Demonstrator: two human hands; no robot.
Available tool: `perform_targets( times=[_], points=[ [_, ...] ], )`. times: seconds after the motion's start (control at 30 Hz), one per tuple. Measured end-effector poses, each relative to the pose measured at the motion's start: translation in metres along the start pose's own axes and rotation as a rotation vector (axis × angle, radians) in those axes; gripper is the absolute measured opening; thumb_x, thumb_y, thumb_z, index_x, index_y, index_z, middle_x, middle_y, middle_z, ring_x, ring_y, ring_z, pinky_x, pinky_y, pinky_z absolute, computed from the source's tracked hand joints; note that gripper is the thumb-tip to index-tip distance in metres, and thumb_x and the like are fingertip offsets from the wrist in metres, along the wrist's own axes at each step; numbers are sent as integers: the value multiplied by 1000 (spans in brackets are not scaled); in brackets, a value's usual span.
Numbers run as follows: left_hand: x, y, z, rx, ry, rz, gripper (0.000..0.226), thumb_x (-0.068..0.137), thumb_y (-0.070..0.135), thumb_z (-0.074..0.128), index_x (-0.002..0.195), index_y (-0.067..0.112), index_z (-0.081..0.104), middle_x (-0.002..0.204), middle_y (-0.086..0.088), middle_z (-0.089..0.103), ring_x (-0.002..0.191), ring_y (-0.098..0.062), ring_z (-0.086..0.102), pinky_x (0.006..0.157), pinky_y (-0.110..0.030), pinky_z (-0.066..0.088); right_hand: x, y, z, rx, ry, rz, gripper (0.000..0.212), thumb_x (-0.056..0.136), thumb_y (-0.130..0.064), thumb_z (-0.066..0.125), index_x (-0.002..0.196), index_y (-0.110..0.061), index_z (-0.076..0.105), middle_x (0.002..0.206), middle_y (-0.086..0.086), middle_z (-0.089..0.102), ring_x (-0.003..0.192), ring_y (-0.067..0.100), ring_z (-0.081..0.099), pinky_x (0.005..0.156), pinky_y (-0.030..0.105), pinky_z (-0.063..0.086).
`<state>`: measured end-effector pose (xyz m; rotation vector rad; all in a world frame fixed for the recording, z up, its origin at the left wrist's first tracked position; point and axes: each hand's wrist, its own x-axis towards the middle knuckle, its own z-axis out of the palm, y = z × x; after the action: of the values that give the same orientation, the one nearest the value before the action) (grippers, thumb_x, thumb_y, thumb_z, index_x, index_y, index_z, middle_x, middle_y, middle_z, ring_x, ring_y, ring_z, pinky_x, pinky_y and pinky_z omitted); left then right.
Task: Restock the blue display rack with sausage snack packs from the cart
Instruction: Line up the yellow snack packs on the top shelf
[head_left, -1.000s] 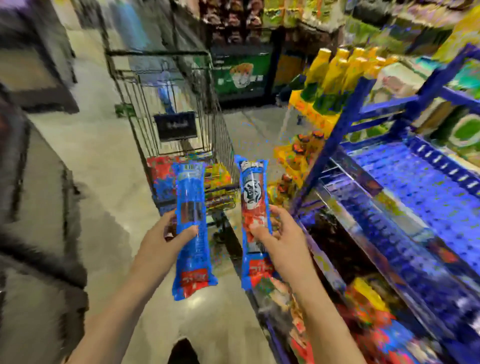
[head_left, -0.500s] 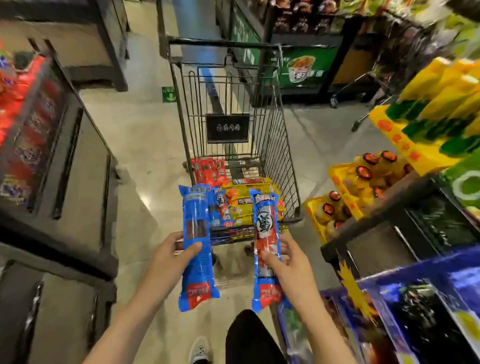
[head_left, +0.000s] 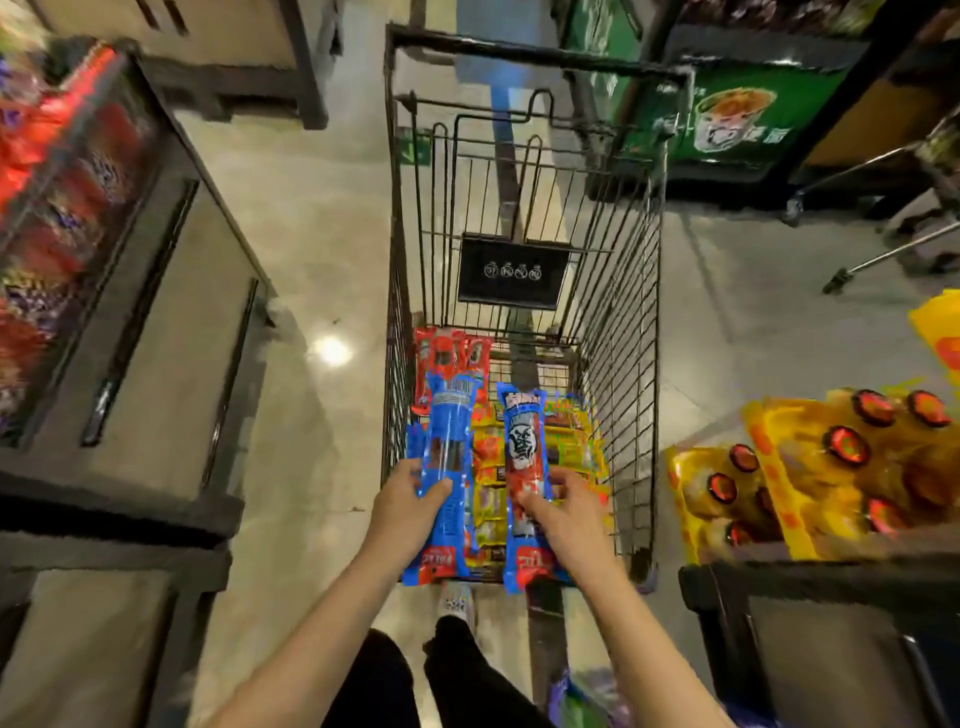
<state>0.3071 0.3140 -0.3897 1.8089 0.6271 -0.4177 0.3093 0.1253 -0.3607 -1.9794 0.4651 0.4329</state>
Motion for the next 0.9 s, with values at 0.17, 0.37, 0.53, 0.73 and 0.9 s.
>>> perform_targets(
  times=[0.17,0.37,0.53,0.73,0.9],
  points=[
    [33,1,20,163,48,-72,33,92,22,57,121,7,49,114,-5,54,100,-20,51,74,-22,32,56,16,25,-33,-115,118,33,85,-21,68,114,-11,55,89,-5,66,82,13,65,69,25,52],
    [69,-26,41,257,110,-127,30,93,14,53,120,1,50,117,-16,57,110,-32,55,80,-30,41,92,42,57,-99,-116,199,36,85,-22,68,116,-9,55,106,7,67,98,25,63,79,32,48],
    [81,-49,51,298,208,-172,25,94,11,48,117,3,46,107,-16,62,94,-33,61,76,-38,49,107,55,84,-171,-148,216,16,87,-19,65,95,-18,52,89,1,63,84,21,60,73,32,46],
    [87,-65,58,343,196,-211,19,96,14,42,113,6,42,103,-11,58,88,-26,59,69,-36,47,112,66,108,-236,-177,225,41,84,-29,69,116,-8,56,106,8,68,95,24,64,80,36,52],
    [89,-75,59,406,190,-213,21,93,4,37,113,5,45,107,-13,57,92,-28,58,77,-38,49,113,71,112,-341,-208,200,48,88,-31,66,127,-8,51,115,7,65,104,23,61,76,26,44]
  ],
)
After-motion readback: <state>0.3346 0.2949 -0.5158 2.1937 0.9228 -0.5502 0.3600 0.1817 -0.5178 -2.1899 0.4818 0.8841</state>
